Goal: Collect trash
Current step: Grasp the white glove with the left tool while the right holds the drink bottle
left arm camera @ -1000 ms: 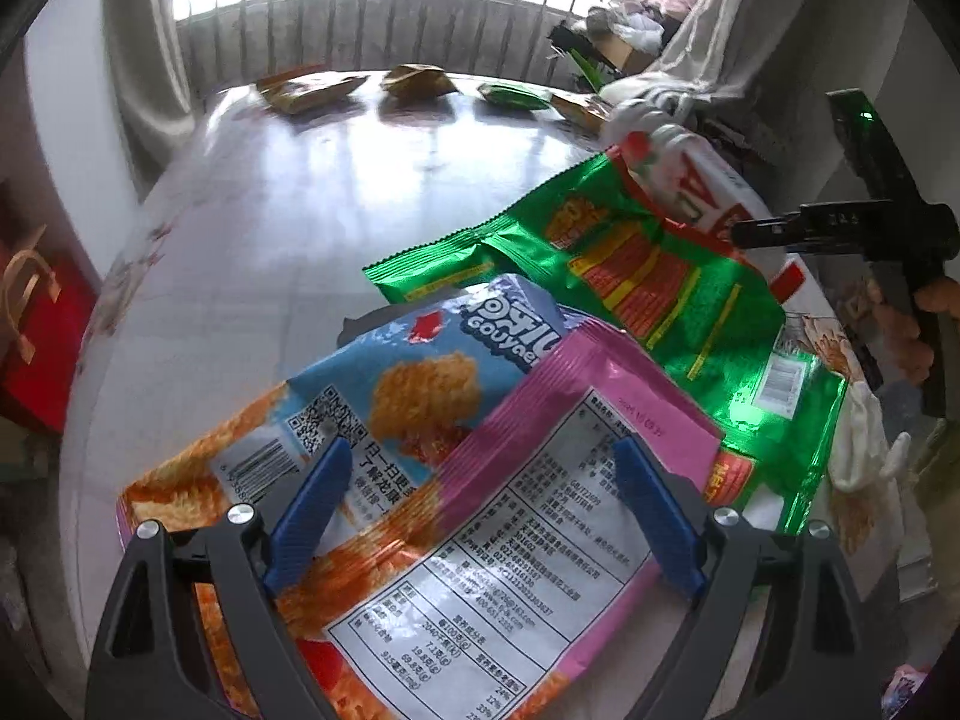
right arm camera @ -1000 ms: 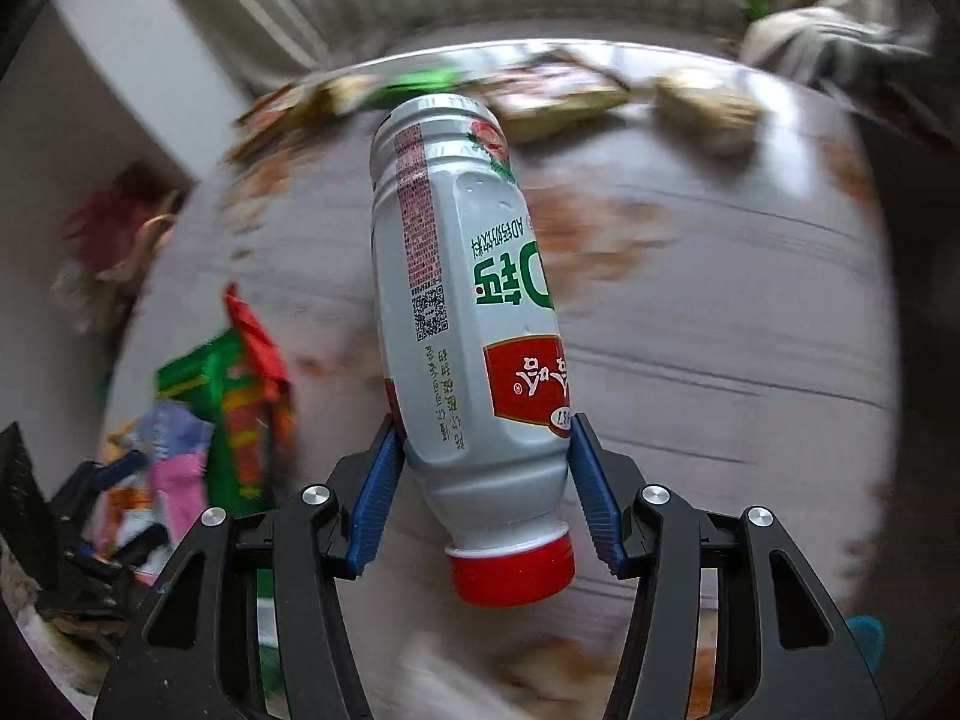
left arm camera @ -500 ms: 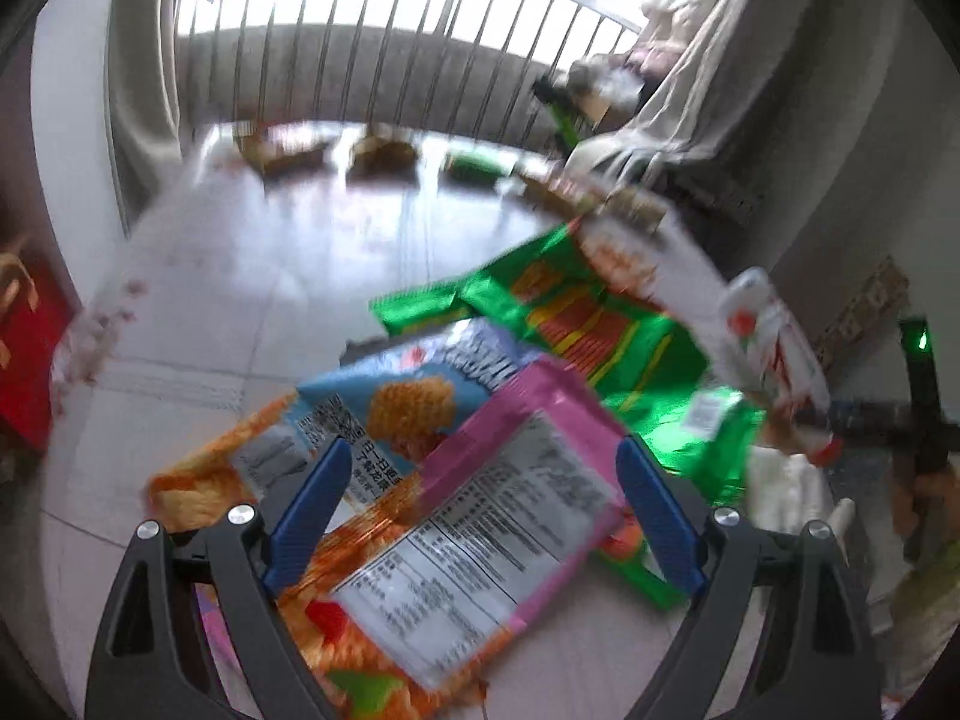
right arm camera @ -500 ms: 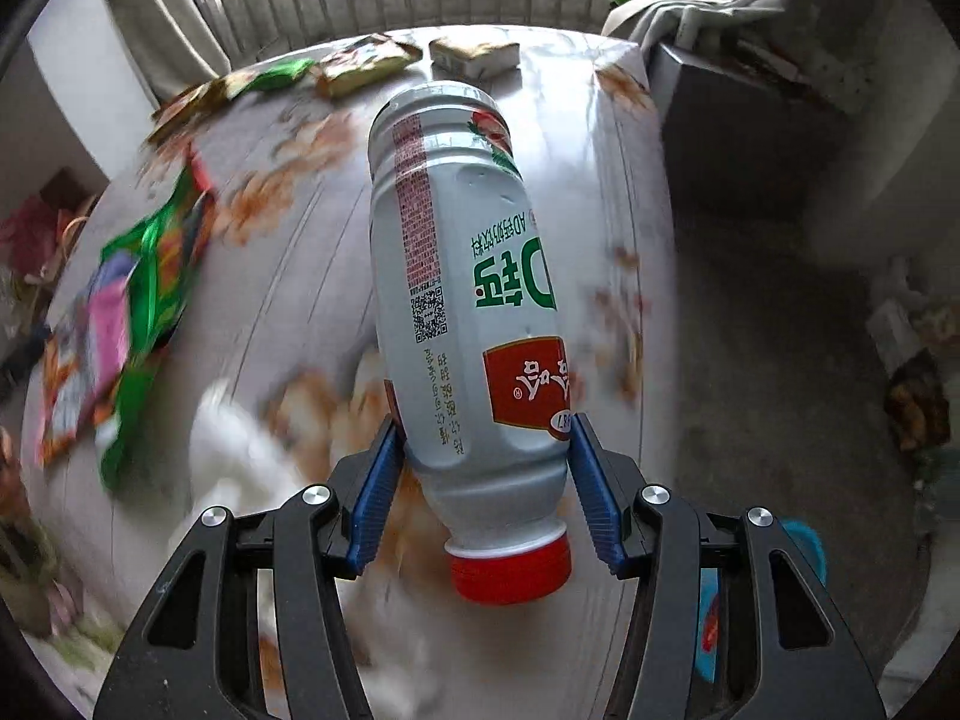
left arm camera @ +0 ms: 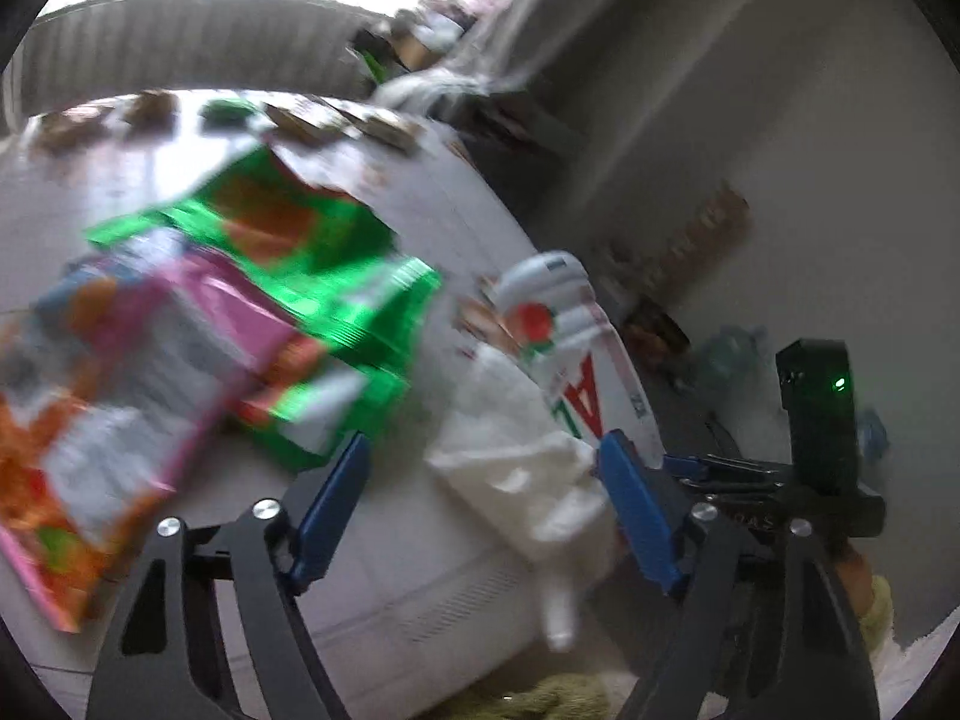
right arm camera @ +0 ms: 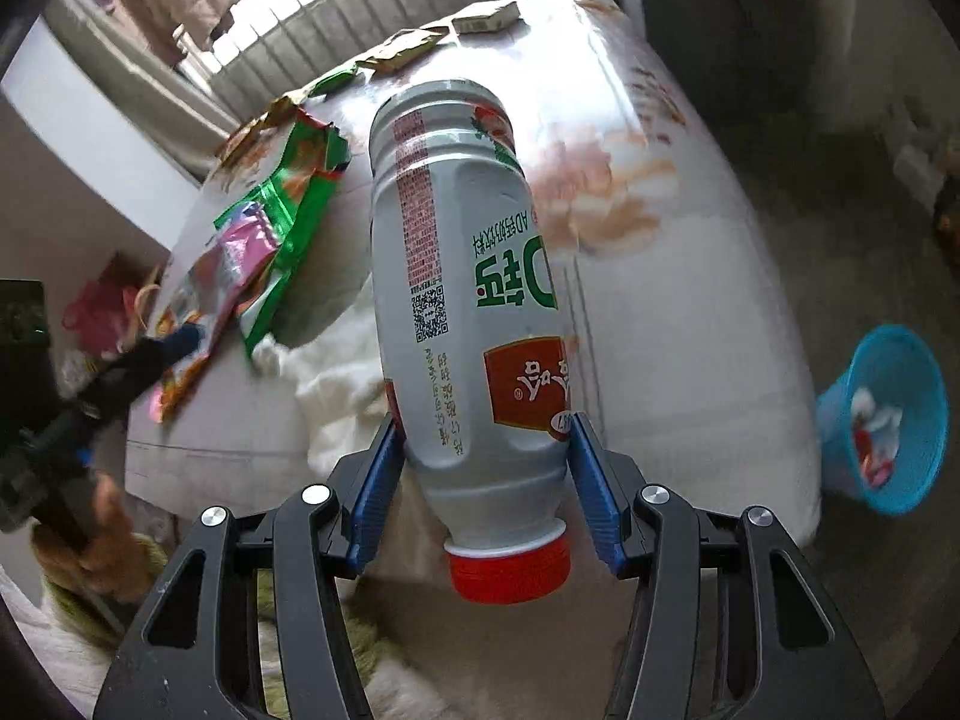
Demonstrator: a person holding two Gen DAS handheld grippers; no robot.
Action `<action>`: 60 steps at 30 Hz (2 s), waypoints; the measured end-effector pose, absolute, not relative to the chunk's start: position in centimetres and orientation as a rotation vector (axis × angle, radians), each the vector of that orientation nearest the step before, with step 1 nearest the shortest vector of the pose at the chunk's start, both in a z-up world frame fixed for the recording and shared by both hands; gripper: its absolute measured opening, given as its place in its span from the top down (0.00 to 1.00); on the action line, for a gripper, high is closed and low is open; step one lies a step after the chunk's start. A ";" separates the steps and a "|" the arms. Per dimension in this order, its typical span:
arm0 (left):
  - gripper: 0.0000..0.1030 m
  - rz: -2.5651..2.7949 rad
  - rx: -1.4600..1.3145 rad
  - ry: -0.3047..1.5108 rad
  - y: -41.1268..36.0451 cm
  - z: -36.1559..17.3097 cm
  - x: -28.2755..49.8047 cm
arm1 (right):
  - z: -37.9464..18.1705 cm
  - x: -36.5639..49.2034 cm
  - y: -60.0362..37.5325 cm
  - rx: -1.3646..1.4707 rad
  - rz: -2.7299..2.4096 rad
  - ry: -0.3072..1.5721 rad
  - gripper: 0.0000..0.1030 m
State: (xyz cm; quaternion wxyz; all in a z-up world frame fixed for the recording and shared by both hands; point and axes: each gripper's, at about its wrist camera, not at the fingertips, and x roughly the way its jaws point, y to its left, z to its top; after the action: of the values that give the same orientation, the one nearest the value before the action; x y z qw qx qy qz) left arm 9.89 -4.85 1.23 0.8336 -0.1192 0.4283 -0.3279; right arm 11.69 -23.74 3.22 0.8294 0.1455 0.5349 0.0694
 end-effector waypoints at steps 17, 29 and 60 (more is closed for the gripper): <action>0.98 -0.587 -0.018 0.977 -9.4 -1.6 9.0 | 2.6 11.9 -27.0 0.454 0.094 1.048 0.50; 0.57 -0.659 -0.108 0.998 -6.2 0.3 5.7 | 2.1 11.4 -27.3 0.439 0.140 1.102 0.47; 0.43 -0.511 0.073 1.029 -10.9 -2.5 9.8 | 3.1 16.6 -25.9 0.261 0.120 1.097 0.31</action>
State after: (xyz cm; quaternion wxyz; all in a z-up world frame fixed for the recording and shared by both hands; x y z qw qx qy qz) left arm 9.81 -10.92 -2.49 0.8388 0.0344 0.4868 -0.2415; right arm 16.61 -25.88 3.09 0.8436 0.1238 0.5194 0.0567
